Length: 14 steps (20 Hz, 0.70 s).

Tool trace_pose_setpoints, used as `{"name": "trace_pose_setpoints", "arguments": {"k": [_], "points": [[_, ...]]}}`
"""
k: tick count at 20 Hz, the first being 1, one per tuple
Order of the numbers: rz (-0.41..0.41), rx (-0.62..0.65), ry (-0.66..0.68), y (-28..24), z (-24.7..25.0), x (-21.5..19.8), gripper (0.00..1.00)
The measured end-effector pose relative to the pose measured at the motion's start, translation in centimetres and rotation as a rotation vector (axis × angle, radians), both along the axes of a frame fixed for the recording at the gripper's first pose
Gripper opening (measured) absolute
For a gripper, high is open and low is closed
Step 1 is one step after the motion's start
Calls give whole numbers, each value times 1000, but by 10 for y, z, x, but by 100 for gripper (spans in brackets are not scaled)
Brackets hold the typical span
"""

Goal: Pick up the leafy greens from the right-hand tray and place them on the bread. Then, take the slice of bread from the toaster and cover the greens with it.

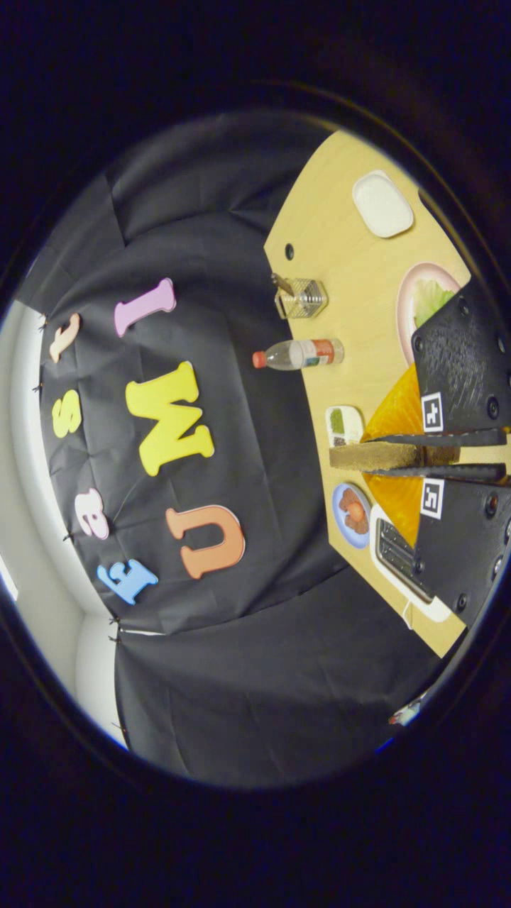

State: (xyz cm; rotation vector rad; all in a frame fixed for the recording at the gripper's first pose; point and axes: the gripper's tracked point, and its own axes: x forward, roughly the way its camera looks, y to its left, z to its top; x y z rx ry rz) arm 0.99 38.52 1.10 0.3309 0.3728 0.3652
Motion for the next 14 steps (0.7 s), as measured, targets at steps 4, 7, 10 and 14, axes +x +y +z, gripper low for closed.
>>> {"name": "trace_pose_setpoints", "arguments": {"k": [4,7,10,14], "points": [[-21,-30,34,-24,-41,2,9],[-17,-16,69,-34,-70,3,9],[-3,35,129,-40,-93,3,9],[-11,67,185,-56,-114,6,9]]}}
